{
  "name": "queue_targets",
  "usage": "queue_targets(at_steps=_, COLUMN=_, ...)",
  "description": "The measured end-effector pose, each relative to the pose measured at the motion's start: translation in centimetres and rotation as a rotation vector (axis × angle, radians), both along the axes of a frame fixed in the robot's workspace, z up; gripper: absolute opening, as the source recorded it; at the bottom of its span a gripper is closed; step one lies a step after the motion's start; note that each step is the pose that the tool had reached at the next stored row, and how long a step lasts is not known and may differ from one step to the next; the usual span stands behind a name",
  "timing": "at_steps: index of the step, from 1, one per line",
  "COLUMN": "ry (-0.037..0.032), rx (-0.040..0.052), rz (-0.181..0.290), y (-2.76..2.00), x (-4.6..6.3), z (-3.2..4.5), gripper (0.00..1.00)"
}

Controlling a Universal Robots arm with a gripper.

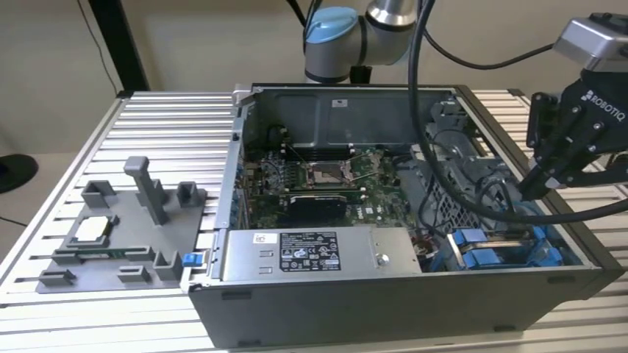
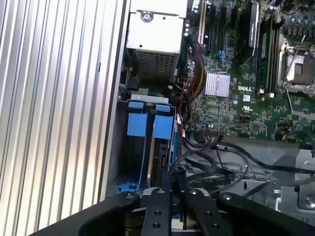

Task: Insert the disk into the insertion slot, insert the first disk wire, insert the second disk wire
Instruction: 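Insert the second disk wire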

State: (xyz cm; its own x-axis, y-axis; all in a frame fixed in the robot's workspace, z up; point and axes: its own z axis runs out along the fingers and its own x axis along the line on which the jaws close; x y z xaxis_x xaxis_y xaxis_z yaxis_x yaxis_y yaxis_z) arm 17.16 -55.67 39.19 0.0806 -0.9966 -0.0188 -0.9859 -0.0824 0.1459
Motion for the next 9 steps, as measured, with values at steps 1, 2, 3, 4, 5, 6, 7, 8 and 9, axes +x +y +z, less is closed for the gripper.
queue_targets(at_steps=1, ry=0.0037, rx=0.0, rz=0.0, y=0.02, x=-0.1, z=0.0, gripper=0.0)
queue_targets(at_steps=2, ry=0.0071, rx=-0.0001, rz=0.0, y=0.03, x=-0.3, z=0.0, gripper=0.0)
queue_targets(at_steps=3, ry=0.0108, rx=0.0, rz=0.0, y=0.05, x=-0.5, z=0.0, gripper=0.0)
queue_targets(at_steps=4, ry=0.0139, rx=0.0, rz=0.0, y=0.06, x=-0.6, z=0.0, gripper=0.0)
queue_targets(at_steps=5, ry=0.0169, rx=-0.0001, rz=0.0, y=0.06, x=-0.8, z=0.01, gripper=0.0)
queue_targets(at_steps=6, ry=0.0197, rx=0.0, rz=0.0, y=0.07, x=-0.9, z=0.0, gripper=0.0)
queue_targets(at_steps=7, ry=0.0222, rx=0.0001, rz=0.0, y=0.08, x=-1.1, z=0.0, gripper=0.0)
queue_targets(at_steps=8, ry=0.0237, rx=0.0, rz=0.0, y=0.08, x=-1.2, z=0.0, gripper=0.0)
queue_targets(at_steps=9, ry=0.0243, rx=0.0, rz=0.0, y=0.08, x=-1.4, z=0.0, gripper=0.0)
